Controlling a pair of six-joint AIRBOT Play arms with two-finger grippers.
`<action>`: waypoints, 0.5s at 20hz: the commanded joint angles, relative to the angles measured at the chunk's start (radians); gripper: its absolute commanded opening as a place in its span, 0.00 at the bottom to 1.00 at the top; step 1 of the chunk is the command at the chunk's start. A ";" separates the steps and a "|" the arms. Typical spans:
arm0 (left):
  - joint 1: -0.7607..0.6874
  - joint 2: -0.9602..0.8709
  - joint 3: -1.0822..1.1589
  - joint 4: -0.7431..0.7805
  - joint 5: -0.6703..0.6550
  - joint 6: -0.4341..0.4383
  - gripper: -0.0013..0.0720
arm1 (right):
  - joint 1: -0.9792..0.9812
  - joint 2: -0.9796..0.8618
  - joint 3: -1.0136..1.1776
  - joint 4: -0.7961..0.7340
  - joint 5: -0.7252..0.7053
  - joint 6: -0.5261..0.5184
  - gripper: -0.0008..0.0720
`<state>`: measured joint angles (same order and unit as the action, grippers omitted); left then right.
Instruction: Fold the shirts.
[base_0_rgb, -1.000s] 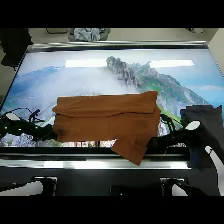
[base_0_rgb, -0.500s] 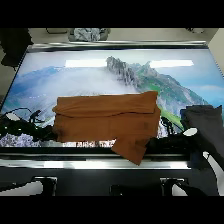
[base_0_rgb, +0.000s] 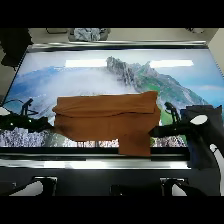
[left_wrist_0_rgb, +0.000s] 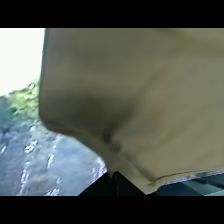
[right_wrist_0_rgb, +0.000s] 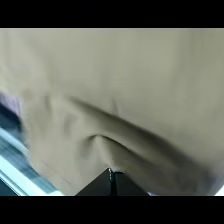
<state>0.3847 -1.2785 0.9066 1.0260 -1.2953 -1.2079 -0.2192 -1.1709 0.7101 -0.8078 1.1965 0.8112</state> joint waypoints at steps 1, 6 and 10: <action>-0.002 0.042 0.071 -0.039 0.011 -0.013 0.04 | 0.000 0.008 0.175 0.007 0.027 0.028 0.05; -0.003 -0.074 0.206 -0.044 0.103 -0.101 0.04 | 0.000 -0.143 0.390 0.023 -0.060 0.049 0.05; -0.026 -0.264 0.377 -0.096 0.126 -0.146 0.04 | 0.000 -0.360 0.607 0.069 -0.162 0.072 0.05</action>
<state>0.3729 -1.4338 1.1767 0.9695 -1.2003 -1.3182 -0.2192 -1.4006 1.1744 -0.7769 1.1053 0.8669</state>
